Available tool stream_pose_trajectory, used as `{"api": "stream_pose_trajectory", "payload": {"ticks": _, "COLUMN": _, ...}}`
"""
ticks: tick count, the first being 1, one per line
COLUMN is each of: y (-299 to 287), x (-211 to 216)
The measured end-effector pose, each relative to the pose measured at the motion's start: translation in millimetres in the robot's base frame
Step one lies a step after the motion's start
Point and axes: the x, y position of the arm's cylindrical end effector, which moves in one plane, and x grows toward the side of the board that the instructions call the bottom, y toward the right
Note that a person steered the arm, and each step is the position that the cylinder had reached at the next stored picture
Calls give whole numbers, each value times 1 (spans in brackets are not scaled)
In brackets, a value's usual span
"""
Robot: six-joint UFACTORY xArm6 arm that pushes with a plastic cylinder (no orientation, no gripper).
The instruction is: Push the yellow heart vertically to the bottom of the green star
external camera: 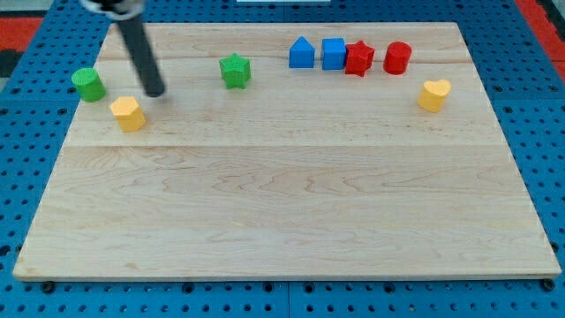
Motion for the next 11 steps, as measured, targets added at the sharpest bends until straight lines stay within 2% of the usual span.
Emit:
{"api": "stream_pose_trajectory", "payload": {"ticks": 1, "y": 126, "x": -2}}
{"api": "stream_pose_trajectory", "payload": {"ticks": 2, "y": 215, "x": -9}}
{"api": "stream_pose_trajectory", "payload": {"ticks": 3, "y": 297, "x": -52}}
{"api": "stream_pose_trajectory", "payload": {"ticks": 4, "y": 367, "x": -43}}
{"api": "stream_pose_trajectory", "payload": {"ticks": 5, "y": 391, "x": -23}}
{"api": "stream_pose_trajectory", "payload": {"ticks": 6, "y": 391, "x": 1}}
{"api": "stream_pose_trajectory", "payload": {"ticks": 7, "y": 335, "x": 24}}
{"api": "stream_pose_trajectory", "payload": {"ticks": 9, "y": 190, "x": 34}}
{"api": "stream_pose_trajectory", "payload": {"ticks": 10, "y": 169, "x": 60}}
{"api": "stream_pose_trajectory", "payload": {"ticks": 11, "y": 125, "x": 68}}
